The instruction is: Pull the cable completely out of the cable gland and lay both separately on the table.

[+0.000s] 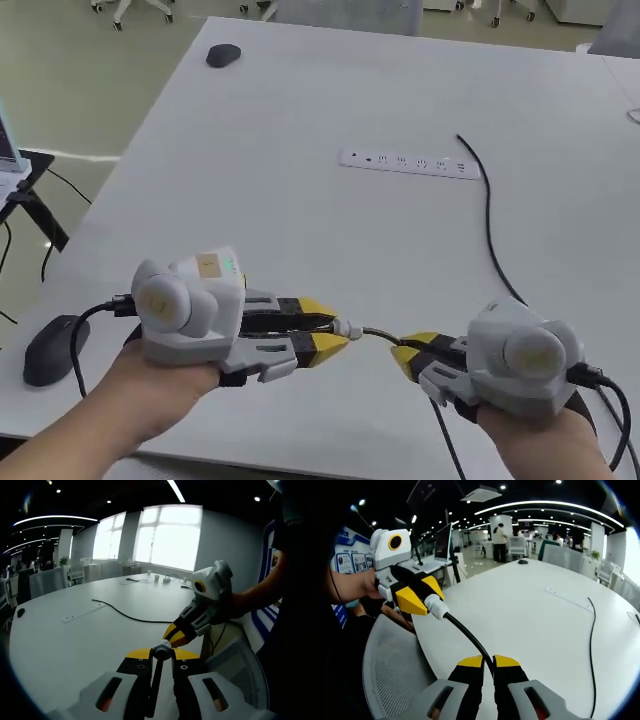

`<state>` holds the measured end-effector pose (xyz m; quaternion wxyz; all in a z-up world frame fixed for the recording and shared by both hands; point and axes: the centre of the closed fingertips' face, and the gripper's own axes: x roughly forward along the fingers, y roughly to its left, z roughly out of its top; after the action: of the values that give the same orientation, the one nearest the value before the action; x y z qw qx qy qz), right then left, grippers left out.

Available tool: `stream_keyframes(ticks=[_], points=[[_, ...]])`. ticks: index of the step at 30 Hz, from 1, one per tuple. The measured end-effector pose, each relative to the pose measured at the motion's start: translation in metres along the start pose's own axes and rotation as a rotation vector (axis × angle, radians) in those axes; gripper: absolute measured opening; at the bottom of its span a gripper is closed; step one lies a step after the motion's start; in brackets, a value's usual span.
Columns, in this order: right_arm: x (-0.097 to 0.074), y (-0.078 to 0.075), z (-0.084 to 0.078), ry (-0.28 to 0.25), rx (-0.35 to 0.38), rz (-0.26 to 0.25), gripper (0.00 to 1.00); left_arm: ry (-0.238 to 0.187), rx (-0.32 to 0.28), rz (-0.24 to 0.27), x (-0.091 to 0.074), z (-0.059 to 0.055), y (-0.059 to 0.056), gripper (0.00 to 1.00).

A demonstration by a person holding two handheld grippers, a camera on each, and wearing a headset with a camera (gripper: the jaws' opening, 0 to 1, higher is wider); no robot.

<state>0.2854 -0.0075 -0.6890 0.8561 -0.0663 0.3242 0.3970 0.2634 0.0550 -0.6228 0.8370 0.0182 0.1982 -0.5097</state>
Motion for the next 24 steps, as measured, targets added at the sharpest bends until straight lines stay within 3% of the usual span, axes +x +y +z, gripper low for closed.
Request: stream_keyframes(ticks=[5, 13, 24], points=[[0.002, -0.008, -0.015, 0.023, 0.151, -0.005, 0.01, -0.01, -0.008, 0.005, -0.001, 0.001, 0.001, 0.15], [0.003, -0.017, -0.032, 0.052, 0.258, -0.02, 0.01, -0.017, -0.011, 0.007, -0.002, 0.0, 0.0, 0.15], [0.004, -0.015, -0.033, 0.047, 0.268, -0.011, 0.0, -0.016, -0.011, 0.007, 0.0, 0.0, 0.0, 0.15]])
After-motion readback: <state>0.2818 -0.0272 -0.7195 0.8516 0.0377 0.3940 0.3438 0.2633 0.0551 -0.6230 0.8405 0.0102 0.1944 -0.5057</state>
